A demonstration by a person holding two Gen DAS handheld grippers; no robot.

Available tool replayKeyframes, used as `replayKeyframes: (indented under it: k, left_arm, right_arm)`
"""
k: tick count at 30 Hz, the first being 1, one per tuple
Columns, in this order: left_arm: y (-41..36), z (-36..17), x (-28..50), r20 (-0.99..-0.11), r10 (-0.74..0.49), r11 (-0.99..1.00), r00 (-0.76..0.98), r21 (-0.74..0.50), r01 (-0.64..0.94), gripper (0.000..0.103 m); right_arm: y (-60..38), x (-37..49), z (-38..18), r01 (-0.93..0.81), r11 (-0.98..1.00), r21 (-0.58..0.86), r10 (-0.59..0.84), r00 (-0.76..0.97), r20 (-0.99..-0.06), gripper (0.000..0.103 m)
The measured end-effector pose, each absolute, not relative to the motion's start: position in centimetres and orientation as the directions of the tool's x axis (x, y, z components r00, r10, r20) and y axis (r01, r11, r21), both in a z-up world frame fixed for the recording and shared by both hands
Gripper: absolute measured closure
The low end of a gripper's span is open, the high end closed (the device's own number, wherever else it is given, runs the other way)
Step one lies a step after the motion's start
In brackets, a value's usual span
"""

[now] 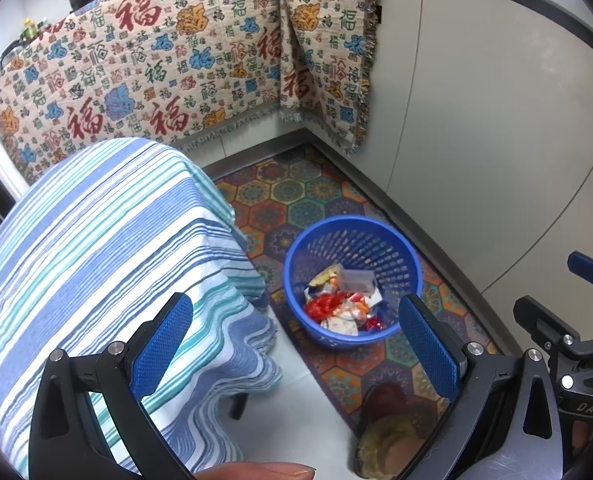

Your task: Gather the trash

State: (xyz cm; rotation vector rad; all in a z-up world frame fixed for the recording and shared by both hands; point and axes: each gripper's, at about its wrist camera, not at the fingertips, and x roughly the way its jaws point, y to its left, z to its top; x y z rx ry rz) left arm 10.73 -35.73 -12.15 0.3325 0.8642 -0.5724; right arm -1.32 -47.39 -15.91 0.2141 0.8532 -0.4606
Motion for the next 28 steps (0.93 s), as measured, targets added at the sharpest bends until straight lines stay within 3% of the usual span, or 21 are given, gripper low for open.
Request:
replayKeyframes:
  k: [28]
  left_arm:
    - [-35.41, -12.28, 10.07, -0.771, -0.358, 0.795, 0.527, 0.044, 0.605, 0.002]
  right_arm:
    - [-47.36, -1.94, -16.39, 0.49, 0.872, 0.001, -0.313, 0.558, -0.768, 0.001]
